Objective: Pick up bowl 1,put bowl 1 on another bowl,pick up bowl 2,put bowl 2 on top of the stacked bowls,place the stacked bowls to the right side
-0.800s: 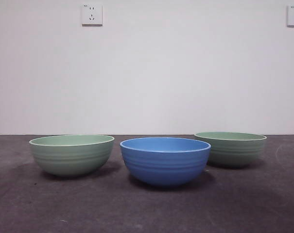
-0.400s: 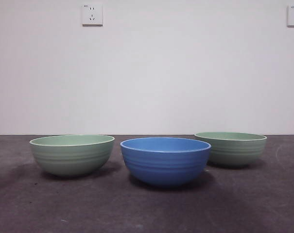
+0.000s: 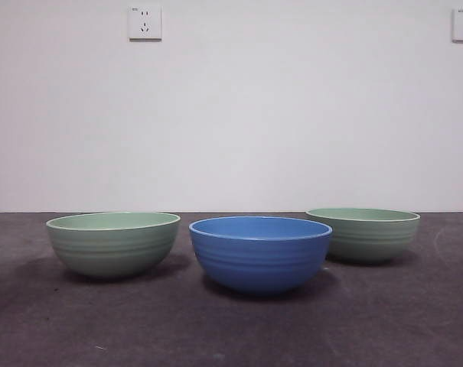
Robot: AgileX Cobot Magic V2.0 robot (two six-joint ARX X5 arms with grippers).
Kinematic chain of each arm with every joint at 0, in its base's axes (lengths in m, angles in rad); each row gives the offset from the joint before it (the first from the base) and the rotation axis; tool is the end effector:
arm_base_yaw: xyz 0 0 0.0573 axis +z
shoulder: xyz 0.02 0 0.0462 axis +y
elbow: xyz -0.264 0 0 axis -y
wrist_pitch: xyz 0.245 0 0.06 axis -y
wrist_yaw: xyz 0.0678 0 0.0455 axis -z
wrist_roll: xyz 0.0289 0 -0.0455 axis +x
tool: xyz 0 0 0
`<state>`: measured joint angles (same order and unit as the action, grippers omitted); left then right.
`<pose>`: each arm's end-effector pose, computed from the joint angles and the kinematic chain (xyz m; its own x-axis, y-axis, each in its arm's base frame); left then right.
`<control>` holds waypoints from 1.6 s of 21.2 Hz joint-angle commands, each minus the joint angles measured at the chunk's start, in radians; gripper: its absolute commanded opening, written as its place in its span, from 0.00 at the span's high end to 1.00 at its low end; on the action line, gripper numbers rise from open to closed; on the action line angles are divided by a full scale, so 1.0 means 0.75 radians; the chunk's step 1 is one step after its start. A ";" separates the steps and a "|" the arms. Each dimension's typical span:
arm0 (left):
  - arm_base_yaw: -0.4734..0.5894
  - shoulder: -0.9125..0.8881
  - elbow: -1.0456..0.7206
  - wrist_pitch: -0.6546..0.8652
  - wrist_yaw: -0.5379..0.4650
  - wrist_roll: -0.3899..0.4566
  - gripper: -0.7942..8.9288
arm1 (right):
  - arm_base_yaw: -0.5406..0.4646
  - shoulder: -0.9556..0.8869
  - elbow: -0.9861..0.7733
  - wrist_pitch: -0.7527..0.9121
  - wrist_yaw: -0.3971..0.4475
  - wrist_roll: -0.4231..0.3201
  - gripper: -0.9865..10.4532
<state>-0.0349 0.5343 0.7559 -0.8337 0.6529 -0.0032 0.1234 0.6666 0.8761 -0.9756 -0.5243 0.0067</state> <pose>0.0922 -0.0208 0.2982 0.6285 -0.6298 -0.4564 0.5228 0.7766 -0.3517 0.1040 0.0275 0.3120 0.5575 0.5736 -0.6002 -0.4599 0.8152 0.3519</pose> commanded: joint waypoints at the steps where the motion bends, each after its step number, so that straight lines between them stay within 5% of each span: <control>1: 0.001 0.022 0.043 -0.083 0.014 0.122 0.92 | 0.024 0.016 0.023 -0.079 -0.001 -0.097 0.92; 12: 0.002 0.038 0.077 -0.175 0.004 0.175 0.90 | 0.075 0.025 0.023 -0.146 0.004 -0.125 0.87; 14: 0.002 0.038 0.077 -0.176 0.004 0.172 0.71 | 0.075 0.025 0.023 -0.146 0.004 -0.115 0.75; 17: 0.002 0.038 0.077 -0.175 0.004 0.168 0.25 | 0.075 0.025 0.023 -0.145 0.007 -0.079 0.54; 18: 0.002 0.038 0.077 -0.176 0.004 0.168 0.21 | 0.075 0.025 0.023 -0.145 0.009 -0.066 0.48; 30: 0.002 0.038 0.078 -0.176 0.004 0.168 0.21 | 0.075 0.046 0.023 -0.136 0.010 0.017 0.44; 34: 0.002 0.038 0.078 -0.176 0.004 0.168 0.21 | 0.075 0.085 0.023 -0.090 0.060 0.111 0.45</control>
<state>-0.0349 0.5629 0.8120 -0.9714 0.6563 0.1146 0.1776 0.7254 0.8913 -1.0550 -0.4870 0.0460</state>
